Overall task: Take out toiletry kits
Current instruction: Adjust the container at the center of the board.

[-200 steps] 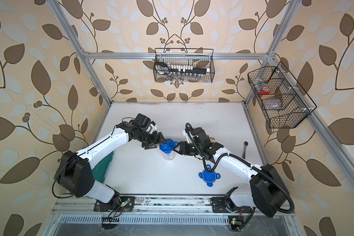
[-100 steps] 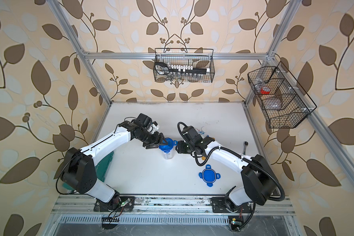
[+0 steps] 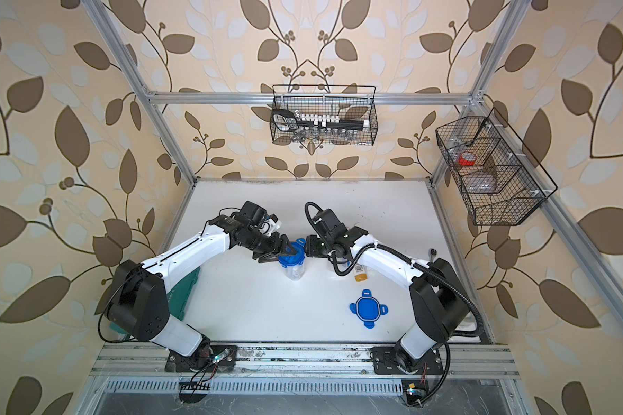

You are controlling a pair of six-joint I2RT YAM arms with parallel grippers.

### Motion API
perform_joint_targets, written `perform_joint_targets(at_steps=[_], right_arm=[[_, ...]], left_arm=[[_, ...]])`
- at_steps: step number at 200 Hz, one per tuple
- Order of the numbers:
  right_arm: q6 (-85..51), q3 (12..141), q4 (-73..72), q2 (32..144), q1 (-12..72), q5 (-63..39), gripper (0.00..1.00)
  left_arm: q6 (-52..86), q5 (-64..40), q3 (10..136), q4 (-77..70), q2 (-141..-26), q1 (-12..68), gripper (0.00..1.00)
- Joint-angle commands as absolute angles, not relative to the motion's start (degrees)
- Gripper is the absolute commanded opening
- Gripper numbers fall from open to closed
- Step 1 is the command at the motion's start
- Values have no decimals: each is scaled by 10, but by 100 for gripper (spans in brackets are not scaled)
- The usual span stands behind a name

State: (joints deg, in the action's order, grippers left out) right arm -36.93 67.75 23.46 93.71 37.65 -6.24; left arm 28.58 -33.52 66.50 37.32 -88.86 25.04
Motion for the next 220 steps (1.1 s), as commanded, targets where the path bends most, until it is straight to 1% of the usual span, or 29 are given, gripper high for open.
perform_joint_targets(at_steps=[1, 56, 148, 199, 220], right_arm=[[-355, 717, 230, 968, 377, -106, 51], [-354, 751, 230, 1000, 377, -122, 51], [-337, 819, 319, 1032, 377, -41, 51], [-331, 826, 293, 1035, 376, -85, 51], [-329, 834, 289, 1042, 376, -99, 51]], left_arm=[[296, -344, 653, 386, -881, 251, 72], [304, -341, 660, 387, -882, 251, 72], [309, -304, 698, 420, -855, 251, 77], [301, -263, 726, 447, -845, 249, 78], [299, -261, 724, 448, -846, 240, 79]])
